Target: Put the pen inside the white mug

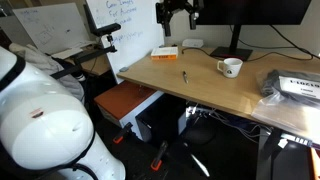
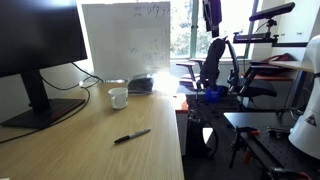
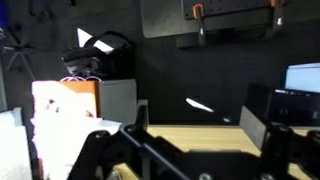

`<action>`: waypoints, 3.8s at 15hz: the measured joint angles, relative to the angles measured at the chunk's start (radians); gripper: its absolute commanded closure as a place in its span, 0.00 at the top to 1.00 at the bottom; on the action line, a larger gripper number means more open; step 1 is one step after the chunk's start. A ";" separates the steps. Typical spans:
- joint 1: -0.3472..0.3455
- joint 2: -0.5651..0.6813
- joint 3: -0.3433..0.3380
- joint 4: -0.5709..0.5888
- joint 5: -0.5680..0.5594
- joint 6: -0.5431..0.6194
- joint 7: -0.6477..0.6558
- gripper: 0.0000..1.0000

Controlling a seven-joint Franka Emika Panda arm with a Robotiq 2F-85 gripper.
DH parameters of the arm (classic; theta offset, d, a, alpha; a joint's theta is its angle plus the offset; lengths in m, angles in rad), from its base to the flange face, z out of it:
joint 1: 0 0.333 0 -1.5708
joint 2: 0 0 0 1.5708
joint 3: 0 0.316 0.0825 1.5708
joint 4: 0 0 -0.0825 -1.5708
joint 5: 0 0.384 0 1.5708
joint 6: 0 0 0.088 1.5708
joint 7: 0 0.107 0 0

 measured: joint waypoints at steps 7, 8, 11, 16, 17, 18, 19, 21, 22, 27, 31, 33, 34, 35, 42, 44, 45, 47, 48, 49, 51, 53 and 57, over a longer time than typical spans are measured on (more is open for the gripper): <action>0.020 0.009 -0.013 -0.003 0.000 0.023 -0.018 1.00; 0.031 0.017 -0.019 -0.008 0.000 0.059 -0.045 1.00; 0.069 0.068 -0.038 -0.036 0.011 0.220 -0.154 1.00; 0.132 0.220 -0.041 -0.046 0.049 0.501 -0.320 1.00; 0.142 0.256 -0.040 -0.044 0.061 0.547 -0.346 1.00; 0.150 0.294 -0.037 -0.038 0.070 0.586 -0.362 1.00; 0.155 0.332 -0.034 -0.028 0.079 0.616 -0.378 1.00; 0.158 0.409 -0.024 0.003 0.101 0.666 -0.413 1.00; 0.157 0.444 -0.020 0.020 0.114 0.684 -0.435 1.00; 0.155 0.572 0.009 0.115 0.172 0.720 -0.508 1.00; 0.148 0.589 0.009 0.143 0.177 0.711 -0.491 1.00; 0.148 0.590 0.010 0.142 0.177 0.711 -0.491 1.00; 0.147 0.593 0.011 0.142 0.177 0.714 -0.496 1.00; 0.145 0.602 0.011 0.142 0.177 0.720 -0.509 1.00; 0.099 0.795 0.028 0.214 0.183 0.801 -0.544 0.83; 0.089 0.847 0.048 0.257 0.183 0.802 -0.552 0.61; 0.089 0.870 0.055 0.278 0.182 0.802 -0.552 0.53; 0.089 0.911 0.065 0.321 0.181 0.802 -0.552 0.35; 0.089 0.929 0.066 0.342 0.180 0.802 -0.552 0.29; 0.088 0.947 0.066 0.362 0.180 0.802 -0.552 0.22; 0.084 0.975 0.066 0.396 0.172 0.802 -0.552 0.07; 0.081 0.994 0.066 0.420 0.166 0.802 -0.552 0.00; 0.075 1.009 0.067 0.444 0.166 0.802 -0.553 0.04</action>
